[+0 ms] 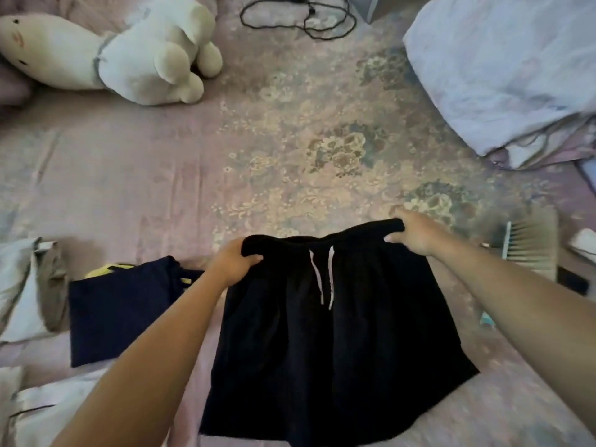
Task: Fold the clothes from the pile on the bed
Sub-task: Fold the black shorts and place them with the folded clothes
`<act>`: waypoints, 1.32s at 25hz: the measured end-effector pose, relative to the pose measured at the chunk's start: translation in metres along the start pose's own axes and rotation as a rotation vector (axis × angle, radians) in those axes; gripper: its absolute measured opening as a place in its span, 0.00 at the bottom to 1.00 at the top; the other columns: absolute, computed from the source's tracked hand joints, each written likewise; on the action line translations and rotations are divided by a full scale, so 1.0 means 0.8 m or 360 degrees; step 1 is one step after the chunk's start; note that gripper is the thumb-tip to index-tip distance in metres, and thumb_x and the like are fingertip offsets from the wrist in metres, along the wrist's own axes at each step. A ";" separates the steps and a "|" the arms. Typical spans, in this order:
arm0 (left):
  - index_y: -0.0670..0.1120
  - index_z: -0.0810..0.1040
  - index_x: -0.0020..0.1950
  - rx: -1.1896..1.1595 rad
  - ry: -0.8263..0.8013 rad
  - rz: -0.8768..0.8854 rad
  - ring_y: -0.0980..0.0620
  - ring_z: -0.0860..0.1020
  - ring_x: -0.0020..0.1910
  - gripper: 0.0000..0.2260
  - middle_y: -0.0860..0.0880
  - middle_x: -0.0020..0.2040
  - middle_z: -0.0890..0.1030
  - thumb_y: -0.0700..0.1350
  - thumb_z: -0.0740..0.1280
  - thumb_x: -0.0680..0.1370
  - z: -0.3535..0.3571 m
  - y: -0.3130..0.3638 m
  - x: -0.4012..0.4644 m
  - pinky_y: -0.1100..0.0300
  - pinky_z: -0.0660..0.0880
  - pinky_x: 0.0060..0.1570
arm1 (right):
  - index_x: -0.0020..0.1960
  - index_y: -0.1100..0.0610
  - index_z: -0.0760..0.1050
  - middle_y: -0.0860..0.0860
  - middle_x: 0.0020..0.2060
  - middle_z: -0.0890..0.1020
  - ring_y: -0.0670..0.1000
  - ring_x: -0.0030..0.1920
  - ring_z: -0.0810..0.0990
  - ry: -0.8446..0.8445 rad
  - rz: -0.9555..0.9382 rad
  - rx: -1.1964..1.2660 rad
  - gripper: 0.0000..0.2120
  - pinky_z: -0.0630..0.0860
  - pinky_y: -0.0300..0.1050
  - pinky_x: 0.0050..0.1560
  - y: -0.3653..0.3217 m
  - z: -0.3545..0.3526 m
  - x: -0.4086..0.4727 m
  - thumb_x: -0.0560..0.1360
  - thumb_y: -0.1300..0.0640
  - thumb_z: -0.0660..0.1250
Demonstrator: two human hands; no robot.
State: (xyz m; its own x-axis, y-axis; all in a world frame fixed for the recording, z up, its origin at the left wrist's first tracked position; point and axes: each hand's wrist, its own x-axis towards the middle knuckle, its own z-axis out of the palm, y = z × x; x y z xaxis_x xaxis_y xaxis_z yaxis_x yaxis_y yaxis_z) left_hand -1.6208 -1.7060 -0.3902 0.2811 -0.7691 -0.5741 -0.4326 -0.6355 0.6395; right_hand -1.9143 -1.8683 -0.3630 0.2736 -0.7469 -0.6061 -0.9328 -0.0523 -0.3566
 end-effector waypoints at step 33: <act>0.37 0.55 0.75 0.1344 0.0273 0.1437 0.41 0.55 0.75 0.40 0.39 0.76 0.57 0.66 0.55 0.75 0.195 -0.157 0.033 0.37 0.53 0.70 | 0.77 0.49 0.49 0.56 0.76 0.56 0.58 0.76 0.53 0.0370 -0.1219 -0.1029 0.35 0.54 0.73 0.66 0.092 0.277 0.035 0.76 0.32 0.47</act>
State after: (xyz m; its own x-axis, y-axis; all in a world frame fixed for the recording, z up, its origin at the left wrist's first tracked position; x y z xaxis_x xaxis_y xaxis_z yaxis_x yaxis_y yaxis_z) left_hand -1.6924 -1.6357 -0.5654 -0.3219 -0.9467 0.0137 -0.9256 0.3177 0.2055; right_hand -1.9235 -1.7462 -0.5638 0.8600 -0.4693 -0.2001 -0.4941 -0.8640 -0.0971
